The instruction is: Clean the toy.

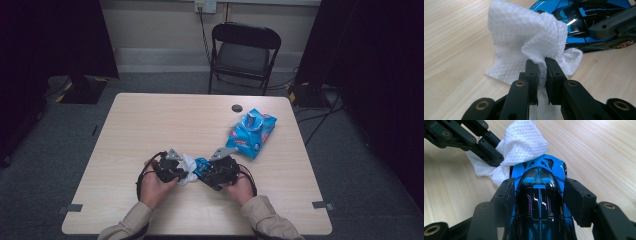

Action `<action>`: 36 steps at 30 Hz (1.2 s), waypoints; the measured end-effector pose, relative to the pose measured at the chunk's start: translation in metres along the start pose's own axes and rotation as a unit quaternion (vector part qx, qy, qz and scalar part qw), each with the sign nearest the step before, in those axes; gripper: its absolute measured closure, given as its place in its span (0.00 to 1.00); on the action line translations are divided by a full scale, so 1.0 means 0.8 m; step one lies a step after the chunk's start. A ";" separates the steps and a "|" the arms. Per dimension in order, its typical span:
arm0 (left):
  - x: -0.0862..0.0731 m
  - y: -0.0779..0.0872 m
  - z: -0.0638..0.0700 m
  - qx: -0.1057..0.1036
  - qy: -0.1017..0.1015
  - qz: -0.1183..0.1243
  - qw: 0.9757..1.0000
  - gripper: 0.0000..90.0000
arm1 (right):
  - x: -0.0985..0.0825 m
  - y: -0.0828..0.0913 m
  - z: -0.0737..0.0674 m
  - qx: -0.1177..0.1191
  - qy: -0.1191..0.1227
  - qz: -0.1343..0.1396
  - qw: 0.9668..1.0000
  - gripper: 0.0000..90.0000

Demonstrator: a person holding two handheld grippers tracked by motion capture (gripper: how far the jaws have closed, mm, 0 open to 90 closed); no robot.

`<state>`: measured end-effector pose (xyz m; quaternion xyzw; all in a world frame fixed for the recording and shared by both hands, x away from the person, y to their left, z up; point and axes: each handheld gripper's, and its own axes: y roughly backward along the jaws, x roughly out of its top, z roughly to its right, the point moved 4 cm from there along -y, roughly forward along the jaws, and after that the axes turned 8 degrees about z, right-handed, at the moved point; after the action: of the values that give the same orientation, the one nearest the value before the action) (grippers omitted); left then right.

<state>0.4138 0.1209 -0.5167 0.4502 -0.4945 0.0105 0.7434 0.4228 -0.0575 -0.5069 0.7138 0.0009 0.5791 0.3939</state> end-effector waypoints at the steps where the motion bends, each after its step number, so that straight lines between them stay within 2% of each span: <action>1: 0.001 0.001 0.000 0.000 -0.009 -0.009 1.000 0.90 | 0.000 0.000 0.000 0.000 0.000 0.000 1.000 0.48; 6: 0.002 -0.002 0.006 0.008 -0.016 -0.005 1.000 0.93 | 0.000 0.000 -0.001 -0.001 0.002 0.000 1.000 0.48; 7: 0.002 -0.002 0.007 -0.002 -0.013 -0.007 1.000 0.93 | 0.000 -0.001 -0.001 -0.001 0.004 0.000 1.000 0.48; 9: 0.001 -0.002 0.010 -0.005 -0.013 -0.003 1.000 0.93 | 0.001 -0.001 -0.001 -0.001 0.006 0.000 1.000 0.48; 10: 0.001 -0.002 0.012 -0.019 -0.005 -0.004 1.000 0.93 | 0.001 -0.002 -0.001 -0.002 0.007 0.000 1.000 0.48; 11: 0.001 -0.002 0.012 -0.019 -0.005 -0.004 1.000 0.94 | 0.001 -0.002 -0.001 -0.001 0.008 0.000 1.000 0.48; 12: 0.001 -0.003 0.015 -0.032 -0.002 0.000 0.999 0.94 | 0.001 -0.002 -0.001 -0.001 0.008 0.000 1.000 0.48; 13: 0.001 -0.006 0.022 -0.023 -0.010 0.004 1.000 0.94 | 0.001 -0.002 -0.001 -0.001 0.007 -0.001 1.000 0.48; 15: 0.003 -0.006 0.026 -0.025 -0.013 -0.003 1.000 0.94 | 0.001 -0.002 -0.001 -0.001 0.007 0.000 1.000 0.48; 18: 0.003 -0.007 0.028 -0.029 -0.014 0.000 0.999 0.94 | 0.001 -0.002 -0.001 -0.001 0.006 -0.002 1.000 0.48; 20: 0.002 -0.009 0.034 -0.046 -0.007 0.004 0.999 0.94 | 0.001 -0.002 -0.001 -0.002 0.007 -0.001 1.000 0.48; 21: 0.003 -0.012 0.042 -0.051 -0.013 0.007 0.999 0.94 | 0.001 -0.002 -0.001 -0.002 0.006 0.000 1.000 0.48; 23: 0.004 -0.014 0.047 -0.055 -0.016 0.004 0.998 0.94 | 0.001 -0.002 -0.001 -0.001 0.006 0.000 1.000 0.48; 25: 0.007 -0.016 0.054 -0.050 -0.029 -0.004 0.998 0.94 | 0.001 -0.002 -0.001 -0.001 0.007 -0.001 1.000 0.48; 27: 0.008 -0.016 0.056 -0.048 -0.033 -0.008 0.998 0.94 | 0.001 -0.002 -0.001 0.000 0.007 0.000 1.000 0.48; 31: 0.006 -0.016 0.056 -0.054 -0.025 -0.002 0.998 0.94 | 0.002 -0.002 -0.001 0.000 0.006 -0.002 1.000 0.48; 36: 0.007 -0.018 0.060 -0.058 -0.026 -0.001 0.998 0.94 | 0.002 -0.002 -0.001 0.000 0.006 -0.005 1.000 0.49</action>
<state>0.3882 0.0771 -0.5167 0.4070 -0.5134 -0.0306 0.7549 0.4235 -0.0551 -0.5064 0.7099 0.0068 0.5817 0.3969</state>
